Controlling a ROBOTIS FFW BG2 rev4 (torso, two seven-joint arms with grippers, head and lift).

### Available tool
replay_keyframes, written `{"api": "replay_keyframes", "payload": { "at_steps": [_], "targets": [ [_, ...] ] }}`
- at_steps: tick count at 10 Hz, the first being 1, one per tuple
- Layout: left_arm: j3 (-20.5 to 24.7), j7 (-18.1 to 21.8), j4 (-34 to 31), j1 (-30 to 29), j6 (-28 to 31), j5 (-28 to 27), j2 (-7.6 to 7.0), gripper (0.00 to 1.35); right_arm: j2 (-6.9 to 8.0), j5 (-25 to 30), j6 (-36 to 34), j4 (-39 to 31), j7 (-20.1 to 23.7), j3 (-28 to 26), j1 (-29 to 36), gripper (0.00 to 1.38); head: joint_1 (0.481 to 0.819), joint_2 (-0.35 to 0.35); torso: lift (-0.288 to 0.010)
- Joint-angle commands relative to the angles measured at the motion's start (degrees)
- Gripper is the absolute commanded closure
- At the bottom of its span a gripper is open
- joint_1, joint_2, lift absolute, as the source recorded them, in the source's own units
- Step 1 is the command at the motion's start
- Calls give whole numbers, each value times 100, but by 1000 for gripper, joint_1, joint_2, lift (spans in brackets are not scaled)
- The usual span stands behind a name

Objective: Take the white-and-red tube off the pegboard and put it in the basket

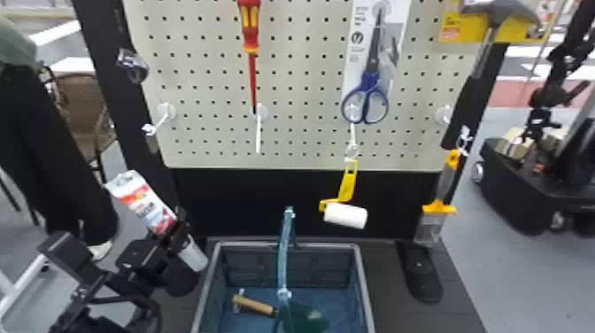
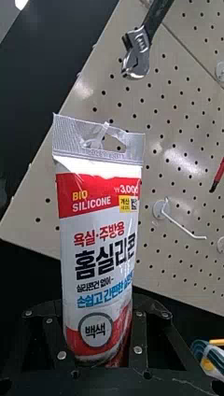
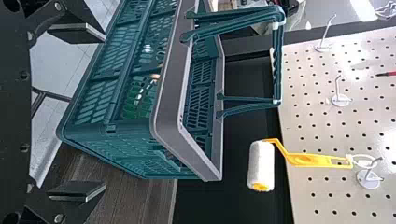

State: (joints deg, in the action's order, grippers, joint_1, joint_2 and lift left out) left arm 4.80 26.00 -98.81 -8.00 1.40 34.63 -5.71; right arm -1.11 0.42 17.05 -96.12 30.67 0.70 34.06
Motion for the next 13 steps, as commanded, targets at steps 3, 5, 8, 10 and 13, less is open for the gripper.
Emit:
{"api": "replay_keyframes", "payload": {
  "at_steps": [3, 5, 8, 10, 13],
  "targets": [
    [-111, -60, -12, -138, 282, 378, 35, 1230, 6, 2, 0, 28, 35, 0, -31, 179, 549, 0, -100],
    [-216, 19, -12, -101, 537, 484, -35, 1230, 6, 2, 0, 42, 44, 0, -43, 179, 549, 0, -100],
    [-383, 89, -12, -64, 809, 668, -44, 1230, 6, 2, -8, 42, 53, 0, -43, 179, 549, 0, -100],
    [-480, 142, -12, -27, 924, 774, -44, 1230, 6, 2, -17, 56, 53, 0, -56, 179, 549, 0, -100],
    [-673, 186, 2, 34, 1064, 844, -35, 1230, 6, 2, -17, 56, 62, 0, -56, 179, 549, 0, -100]
  ]
}}
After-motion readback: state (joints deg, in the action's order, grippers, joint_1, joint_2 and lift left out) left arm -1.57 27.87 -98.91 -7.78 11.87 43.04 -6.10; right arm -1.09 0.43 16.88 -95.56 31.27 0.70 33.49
